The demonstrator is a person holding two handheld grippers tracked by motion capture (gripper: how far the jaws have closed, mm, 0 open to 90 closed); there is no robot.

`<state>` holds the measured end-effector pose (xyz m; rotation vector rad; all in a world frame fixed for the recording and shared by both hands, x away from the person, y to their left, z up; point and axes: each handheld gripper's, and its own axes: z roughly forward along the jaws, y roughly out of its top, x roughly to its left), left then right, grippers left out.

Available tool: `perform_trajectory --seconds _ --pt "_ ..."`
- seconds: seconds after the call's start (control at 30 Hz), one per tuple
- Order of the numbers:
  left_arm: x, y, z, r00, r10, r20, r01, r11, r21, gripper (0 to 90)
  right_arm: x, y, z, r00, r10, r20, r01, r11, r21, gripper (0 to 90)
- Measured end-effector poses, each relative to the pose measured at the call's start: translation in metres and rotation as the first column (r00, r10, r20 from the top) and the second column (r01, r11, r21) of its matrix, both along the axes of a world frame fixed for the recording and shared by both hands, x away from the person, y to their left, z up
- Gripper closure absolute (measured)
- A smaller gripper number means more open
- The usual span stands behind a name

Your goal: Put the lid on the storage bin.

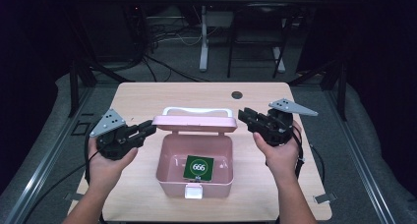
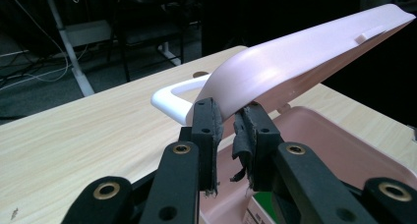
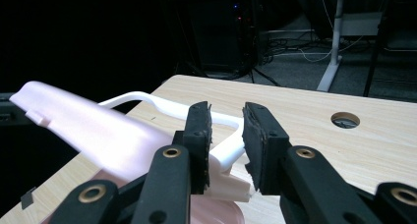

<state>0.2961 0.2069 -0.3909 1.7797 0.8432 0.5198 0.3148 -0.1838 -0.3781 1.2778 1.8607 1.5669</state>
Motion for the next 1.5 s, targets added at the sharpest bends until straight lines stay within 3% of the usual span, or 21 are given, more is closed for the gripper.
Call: perform_trajectory --seconds 0.63,1.5 --pt "-0.021 0.003 -0.01 0.9996 -0.029 -0.001 0.029 0.999 0.034 77.2 0.003 -0.005 -0.004 0.9999 -0.003 -0.01 0.003 1.0 0.001 69.4" --pt "-0.042 0.007 -0.03 0.9985 -0.051 -0.02 0.051 0.998 0.038 76.7 0.005 -0.005 -0.005 0.9997 -0.007 -0.022 0.007 1.0 -0.001 68.0"
